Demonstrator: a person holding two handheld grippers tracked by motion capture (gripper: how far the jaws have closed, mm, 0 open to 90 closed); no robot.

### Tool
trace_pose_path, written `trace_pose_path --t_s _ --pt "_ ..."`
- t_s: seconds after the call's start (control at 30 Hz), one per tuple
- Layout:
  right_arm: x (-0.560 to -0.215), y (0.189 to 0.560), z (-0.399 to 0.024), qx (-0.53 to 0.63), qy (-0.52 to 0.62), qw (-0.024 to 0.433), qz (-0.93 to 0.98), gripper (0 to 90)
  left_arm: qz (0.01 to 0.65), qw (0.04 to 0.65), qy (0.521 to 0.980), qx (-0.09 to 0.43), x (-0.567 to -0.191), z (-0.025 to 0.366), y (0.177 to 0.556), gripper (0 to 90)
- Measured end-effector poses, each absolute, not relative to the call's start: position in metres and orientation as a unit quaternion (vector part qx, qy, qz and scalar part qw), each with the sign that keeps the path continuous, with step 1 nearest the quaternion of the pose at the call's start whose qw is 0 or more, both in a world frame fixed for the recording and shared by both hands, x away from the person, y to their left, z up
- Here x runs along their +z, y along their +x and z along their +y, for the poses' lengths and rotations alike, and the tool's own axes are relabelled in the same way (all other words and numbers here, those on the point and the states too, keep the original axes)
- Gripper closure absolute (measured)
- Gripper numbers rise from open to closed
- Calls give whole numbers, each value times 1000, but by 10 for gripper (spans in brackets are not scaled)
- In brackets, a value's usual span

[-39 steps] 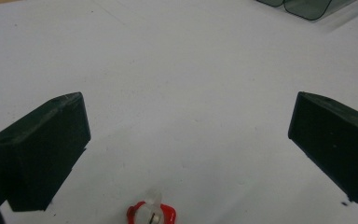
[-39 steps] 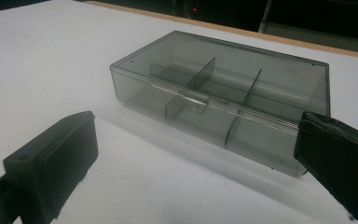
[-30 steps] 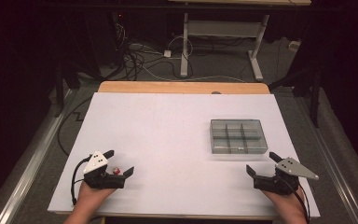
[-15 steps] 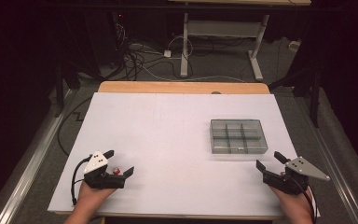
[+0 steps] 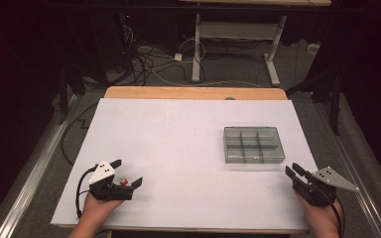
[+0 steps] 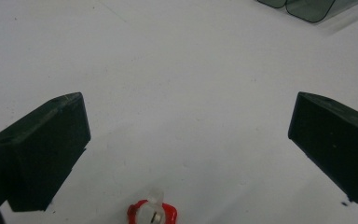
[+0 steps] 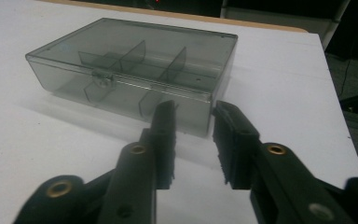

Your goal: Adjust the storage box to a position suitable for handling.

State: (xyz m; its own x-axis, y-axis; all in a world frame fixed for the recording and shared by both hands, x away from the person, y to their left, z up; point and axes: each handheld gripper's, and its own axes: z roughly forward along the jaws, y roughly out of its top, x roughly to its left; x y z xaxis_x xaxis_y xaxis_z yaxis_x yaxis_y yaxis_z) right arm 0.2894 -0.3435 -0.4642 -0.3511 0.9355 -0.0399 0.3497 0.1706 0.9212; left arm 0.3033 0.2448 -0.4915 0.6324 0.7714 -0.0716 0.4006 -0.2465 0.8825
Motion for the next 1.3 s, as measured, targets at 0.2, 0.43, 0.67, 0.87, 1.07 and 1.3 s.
trace_pose_path --t_s 0.2,0.43,0.67,0.87,1.07,1.3 --pt "-464 290 -349 441 474 333 686 876 385 477 765 196 -492 244 303 0" --pt "-463 291 -352 444 469 342 683 900 385 474 767 197 -492 243 304 0" --pt "-461 297 -347 448 464 334 687 900 387 474 766 197 -492 243 304 0" --pt "-449 302 -342 458 460 335 683 900 392 474 764 194 -492 244 305 0" --pt "-440 325 -341 448 460 350 682 900 393 478 762 191 -492 245 305 0" --pt "-436 368 -344 440 485 330 680 900 391 478 763 191 -492 245 305 0"
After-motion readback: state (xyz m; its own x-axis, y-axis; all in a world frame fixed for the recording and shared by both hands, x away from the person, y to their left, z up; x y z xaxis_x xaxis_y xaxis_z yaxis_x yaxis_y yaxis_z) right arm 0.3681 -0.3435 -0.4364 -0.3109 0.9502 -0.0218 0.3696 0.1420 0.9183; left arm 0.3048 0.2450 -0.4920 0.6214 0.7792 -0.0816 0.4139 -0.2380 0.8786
